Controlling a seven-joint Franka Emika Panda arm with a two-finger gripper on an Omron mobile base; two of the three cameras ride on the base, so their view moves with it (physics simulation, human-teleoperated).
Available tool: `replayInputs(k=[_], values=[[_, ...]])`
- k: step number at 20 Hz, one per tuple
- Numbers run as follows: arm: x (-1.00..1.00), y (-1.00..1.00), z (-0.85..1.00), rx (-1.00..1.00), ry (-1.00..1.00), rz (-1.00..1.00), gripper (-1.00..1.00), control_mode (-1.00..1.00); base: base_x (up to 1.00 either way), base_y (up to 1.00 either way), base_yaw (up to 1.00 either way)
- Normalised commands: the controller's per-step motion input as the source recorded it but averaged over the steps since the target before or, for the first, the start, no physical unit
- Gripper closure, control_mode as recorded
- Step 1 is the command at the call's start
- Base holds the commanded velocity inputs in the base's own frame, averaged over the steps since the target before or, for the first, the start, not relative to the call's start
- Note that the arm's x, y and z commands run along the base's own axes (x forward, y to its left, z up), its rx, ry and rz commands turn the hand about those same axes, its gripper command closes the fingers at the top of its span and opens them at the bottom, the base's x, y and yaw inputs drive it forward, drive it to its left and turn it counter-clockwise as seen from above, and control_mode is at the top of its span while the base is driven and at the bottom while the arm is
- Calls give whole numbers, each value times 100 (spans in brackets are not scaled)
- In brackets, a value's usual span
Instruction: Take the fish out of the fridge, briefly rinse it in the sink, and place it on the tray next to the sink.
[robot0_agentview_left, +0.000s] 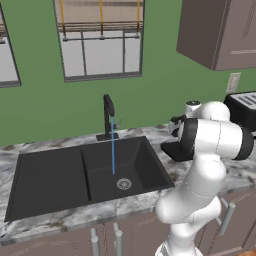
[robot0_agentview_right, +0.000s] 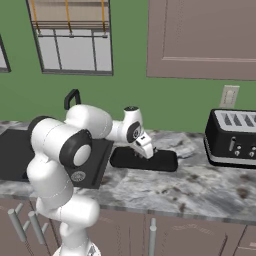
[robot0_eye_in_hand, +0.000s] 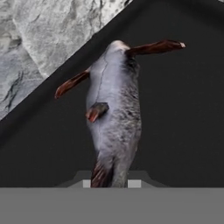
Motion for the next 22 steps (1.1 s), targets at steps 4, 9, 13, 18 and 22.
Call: replayInputs(k=[4,9,13,18,22], values=[[-22,0,-9,0,-5,-5,100,-100,0,0,0],[-11,-1,0,0,-1,-1,-100,-100,0,0,0],[-26,0,40,0,-8,-2,-100,-100,0,0,0],[-34,10,100,-4,-23,-5,-100,-100,0,0,0],[-71,42,100,-12,-32,-1,-100,-100,0,0,0]])
